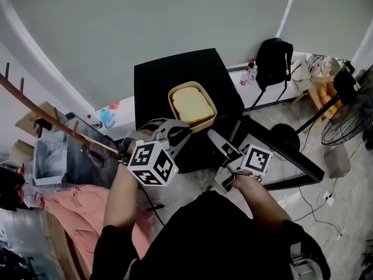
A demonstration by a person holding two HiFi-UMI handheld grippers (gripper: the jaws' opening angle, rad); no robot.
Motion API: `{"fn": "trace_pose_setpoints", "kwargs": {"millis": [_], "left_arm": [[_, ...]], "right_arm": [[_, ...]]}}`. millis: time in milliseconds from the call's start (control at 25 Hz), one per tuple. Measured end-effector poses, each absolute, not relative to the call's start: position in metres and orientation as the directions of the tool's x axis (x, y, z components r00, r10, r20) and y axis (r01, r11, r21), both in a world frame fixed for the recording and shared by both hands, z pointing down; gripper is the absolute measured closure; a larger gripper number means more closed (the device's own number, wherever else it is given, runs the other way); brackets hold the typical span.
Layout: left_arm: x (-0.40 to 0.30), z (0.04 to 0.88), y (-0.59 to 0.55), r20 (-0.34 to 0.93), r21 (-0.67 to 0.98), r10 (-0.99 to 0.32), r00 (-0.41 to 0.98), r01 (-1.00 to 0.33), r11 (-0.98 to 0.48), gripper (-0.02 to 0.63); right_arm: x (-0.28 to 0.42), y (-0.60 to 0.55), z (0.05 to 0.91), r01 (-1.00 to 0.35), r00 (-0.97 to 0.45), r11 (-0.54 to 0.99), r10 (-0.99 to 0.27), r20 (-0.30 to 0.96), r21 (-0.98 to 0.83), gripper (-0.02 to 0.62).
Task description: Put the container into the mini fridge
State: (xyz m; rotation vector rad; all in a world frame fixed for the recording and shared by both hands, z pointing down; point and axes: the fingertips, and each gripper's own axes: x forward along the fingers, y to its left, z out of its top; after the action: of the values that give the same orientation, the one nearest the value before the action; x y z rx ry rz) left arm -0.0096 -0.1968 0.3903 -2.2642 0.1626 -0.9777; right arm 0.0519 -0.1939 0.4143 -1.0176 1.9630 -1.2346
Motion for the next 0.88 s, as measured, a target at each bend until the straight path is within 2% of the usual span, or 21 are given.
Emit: {"fn": "trace_pose_setpoints", "kwargs": {"millis": [160, 440, 680, 800, 880], "left_arm": [[-0.018, 0.391, -0.187, 0.599, -0.616, -0.351, 0.72, 0.135, -0.776, 0.571], [-0.035, 0.389, -0.171, 0.587, -0.599, -0.335, 0.737, 0.116, -0.792, 0.571], [-0.035, 0.388, -0.155, 0.577, -0.588, -0.313, 0.755, 0.118, -0.8, 0.571], [-0.037, 0.389, -0.151, 0.577, -0.583, -0.306, 0.758, 0.119, -0.804, 0.571], [-0.039, 0.389, -0.148, 0.563, -0.578, -0.3, 0.77, 0.108, -0.809, 0.571]], "right_arm": [[0.04, -0.2, 0.413, -0.188, -0.527, 0.248, -0.842, -0.116, -0.95, 0.29], [0.021, -0.206, 0.411, -0.186, -0.539, 0.234, -0.836, -0.1, -0.954, 0.284], [0.015, -0.206, 0.415, -0.116, -0.551, 0.208, -0.827, -0.111, -0.971, 0.287], [0.011, -0.204, 0.413, -0.051, -0.553, 0.209, -0.82, -0.147, -0.977, 0.35], [0.01, -0.202, 0.412, -0.026, -0.552, 0.217, -0.817, -0.167, -0.976, 0.36]]}}
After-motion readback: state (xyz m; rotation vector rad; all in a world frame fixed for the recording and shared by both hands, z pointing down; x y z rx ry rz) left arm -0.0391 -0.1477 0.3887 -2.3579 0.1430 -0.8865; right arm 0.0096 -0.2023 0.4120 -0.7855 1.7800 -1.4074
